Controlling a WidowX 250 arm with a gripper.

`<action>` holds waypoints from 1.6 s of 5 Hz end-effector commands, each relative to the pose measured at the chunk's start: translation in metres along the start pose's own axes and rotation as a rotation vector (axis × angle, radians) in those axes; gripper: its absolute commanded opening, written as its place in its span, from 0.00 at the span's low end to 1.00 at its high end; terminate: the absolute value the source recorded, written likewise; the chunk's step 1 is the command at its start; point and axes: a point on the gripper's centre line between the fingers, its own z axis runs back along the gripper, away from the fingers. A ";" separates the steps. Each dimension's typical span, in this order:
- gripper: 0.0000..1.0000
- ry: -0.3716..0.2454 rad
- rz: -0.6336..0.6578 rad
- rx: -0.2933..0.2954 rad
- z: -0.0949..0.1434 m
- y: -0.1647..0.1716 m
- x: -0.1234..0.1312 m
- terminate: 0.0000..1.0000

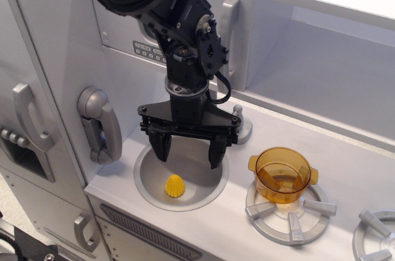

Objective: Open microwave

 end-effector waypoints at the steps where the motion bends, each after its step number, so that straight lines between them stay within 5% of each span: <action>1: 1.00 0.000 0.000 0.000 0.000 0.000 0.000 0.00; 4: 1.00 -0.074 0.021 -0.161 0.098 -0.015 0.040 0.00; 6: 1.00 -0.145 -0.056 -0.167 0.109 -0.028 0.055 0.00; 8: 1.00 -0.258 -0.031 -0.110 0.103 -0.033 0.081 0.00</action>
